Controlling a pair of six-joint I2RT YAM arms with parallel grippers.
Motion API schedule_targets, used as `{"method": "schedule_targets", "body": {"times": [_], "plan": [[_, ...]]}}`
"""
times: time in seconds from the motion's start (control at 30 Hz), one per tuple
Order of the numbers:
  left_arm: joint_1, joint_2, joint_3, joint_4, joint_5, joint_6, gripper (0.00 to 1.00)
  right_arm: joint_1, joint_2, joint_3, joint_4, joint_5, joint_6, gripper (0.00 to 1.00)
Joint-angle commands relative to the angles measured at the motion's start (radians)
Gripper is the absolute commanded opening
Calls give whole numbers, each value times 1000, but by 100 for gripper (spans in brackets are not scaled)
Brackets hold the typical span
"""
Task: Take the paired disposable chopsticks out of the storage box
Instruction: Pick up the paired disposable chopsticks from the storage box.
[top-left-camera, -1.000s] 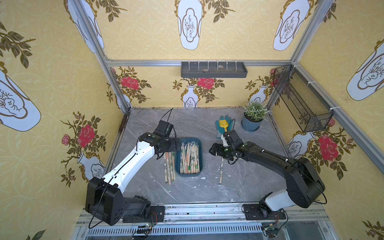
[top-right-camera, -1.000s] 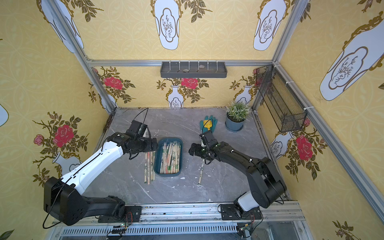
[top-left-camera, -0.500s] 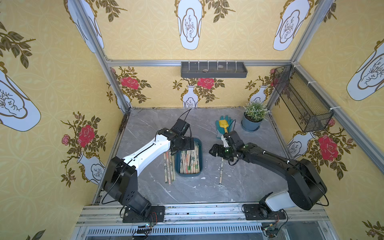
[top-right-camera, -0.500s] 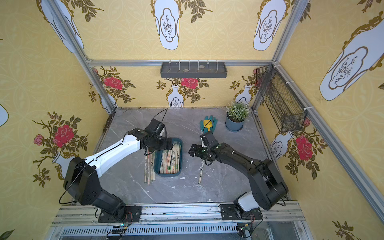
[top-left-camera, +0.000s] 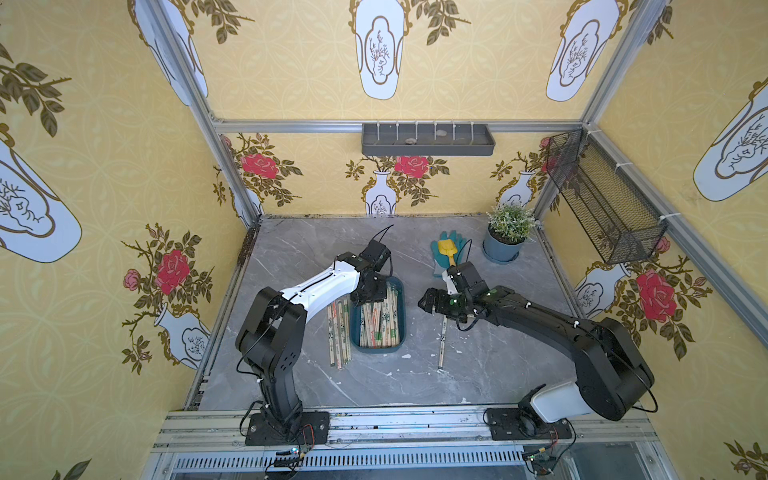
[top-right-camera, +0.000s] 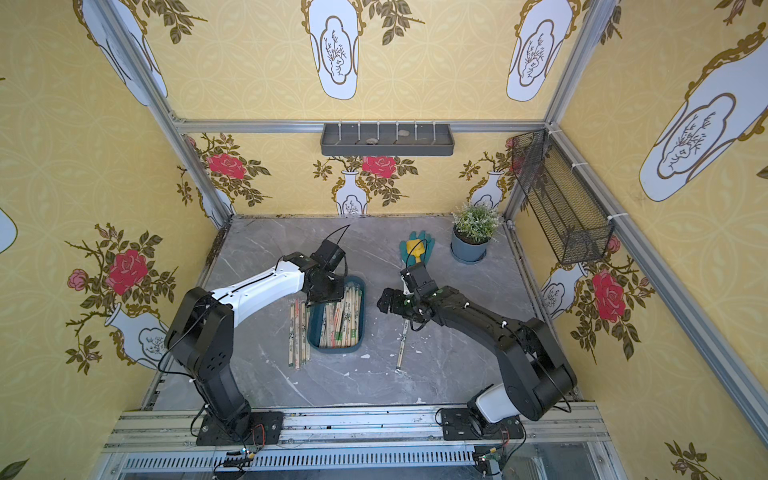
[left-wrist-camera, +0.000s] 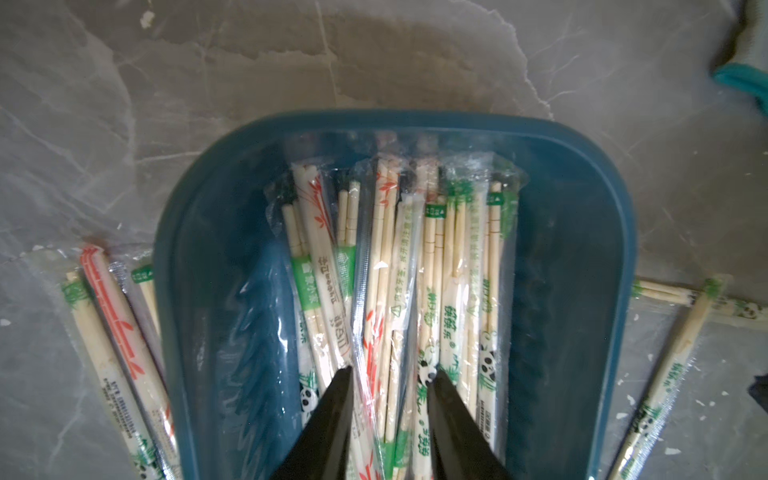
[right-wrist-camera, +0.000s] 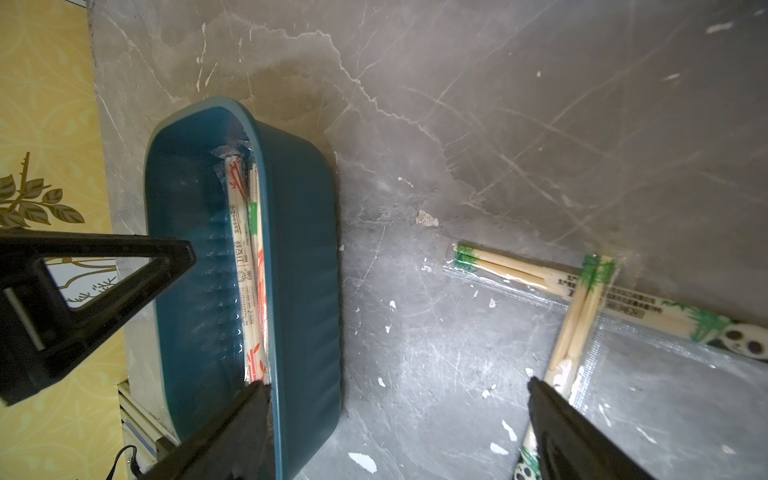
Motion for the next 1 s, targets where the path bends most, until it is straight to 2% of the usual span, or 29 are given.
{"method": "schedule_targets", "body": {"times": [0.0,0.67,0.97], "plan": [[1,30,7,-28,-26,-15,32,0,2,7,3,8,3,97],[1,101,-28,-17,-53,-15,30,0,1,3,-1,17,0,98],[1,109,-28,-2,-44,-15,22,-1,7,0,-1,18,1,97]]}}
